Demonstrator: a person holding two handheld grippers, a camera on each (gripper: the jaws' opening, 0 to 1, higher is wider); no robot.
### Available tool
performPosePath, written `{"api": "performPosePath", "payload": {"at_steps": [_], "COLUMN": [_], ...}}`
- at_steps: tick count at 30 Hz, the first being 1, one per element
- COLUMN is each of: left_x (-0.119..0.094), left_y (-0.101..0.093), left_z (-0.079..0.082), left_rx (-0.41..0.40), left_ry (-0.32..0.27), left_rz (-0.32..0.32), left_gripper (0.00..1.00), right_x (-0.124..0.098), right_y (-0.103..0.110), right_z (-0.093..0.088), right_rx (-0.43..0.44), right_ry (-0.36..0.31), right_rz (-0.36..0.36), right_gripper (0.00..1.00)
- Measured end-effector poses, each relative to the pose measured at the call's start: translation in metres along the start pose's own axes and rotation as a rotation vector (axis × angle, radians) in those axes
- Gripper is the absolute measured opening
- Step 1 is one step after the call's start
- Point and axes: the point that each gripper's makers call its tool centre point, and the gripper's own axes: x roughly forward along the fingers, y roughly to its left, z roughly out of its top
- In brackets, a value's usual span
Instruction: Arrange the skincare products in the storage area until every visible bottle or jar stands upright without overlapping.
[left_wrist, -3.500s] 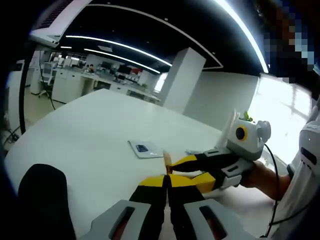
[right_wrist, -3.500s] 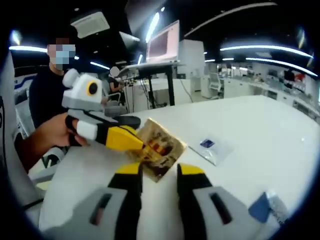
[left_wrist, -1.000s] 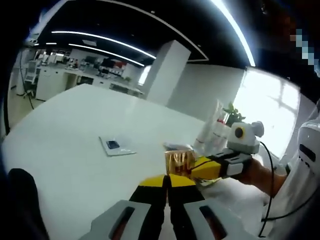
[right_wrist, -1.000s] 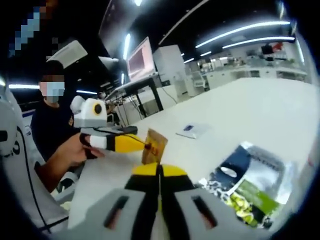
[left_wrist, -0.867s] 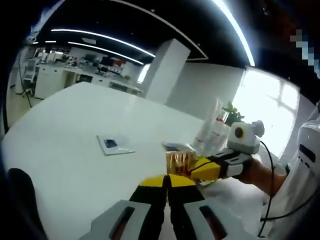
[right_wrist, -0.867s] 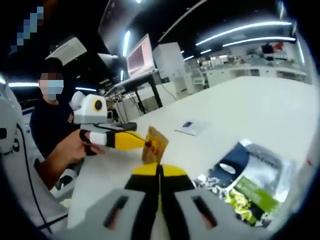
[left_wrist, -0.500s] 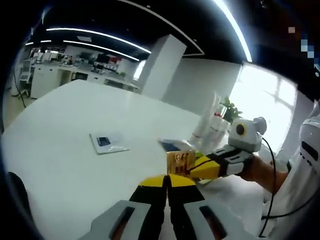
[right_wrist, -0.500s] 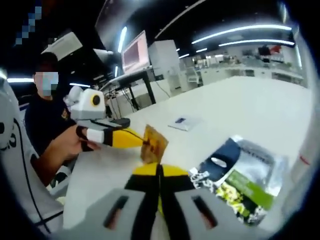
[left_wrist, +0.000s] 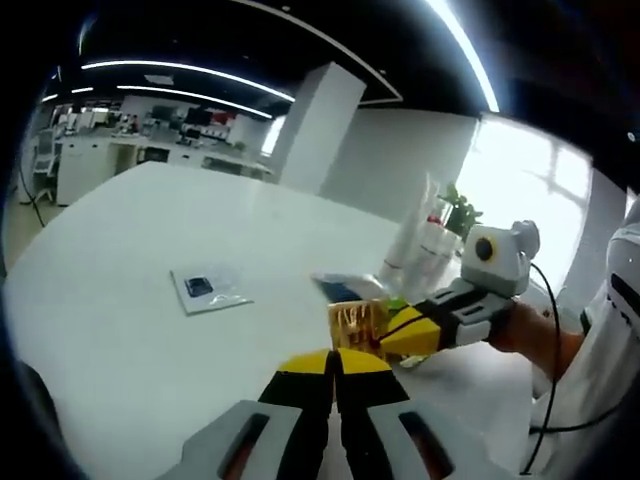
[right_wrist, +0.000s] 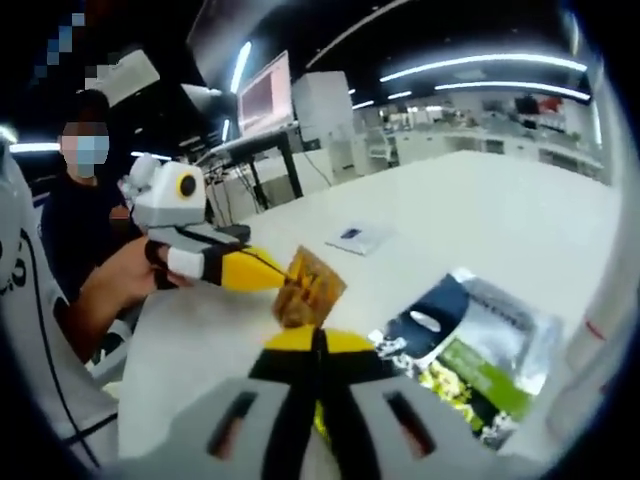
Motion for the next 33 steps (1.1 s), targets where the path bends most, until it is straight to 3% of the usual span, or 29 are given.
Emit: {"api": "performPosePath", "payload": {"at_steps": [20,33], "left_x": [0.001,0.004], "left_y": [0.004,0.009], "left_z": [-0.010,-0.013], "left_rx": [0.004,0.004], "left_ry": [0.022,0.036], "left_rz": [0.036,0.046], "left_gripper": [0.00,0.00], "right_x": [0.005,0.003], "right_y": [0.004,-0.003], "right_z": [-0.006,-0.005], "right_rx": [-0.251,-0.326], "right_ry": [0.076,0.086], "right_rz": [-0.086,-0.137], "right_gripper": [0.04,0.10]}}
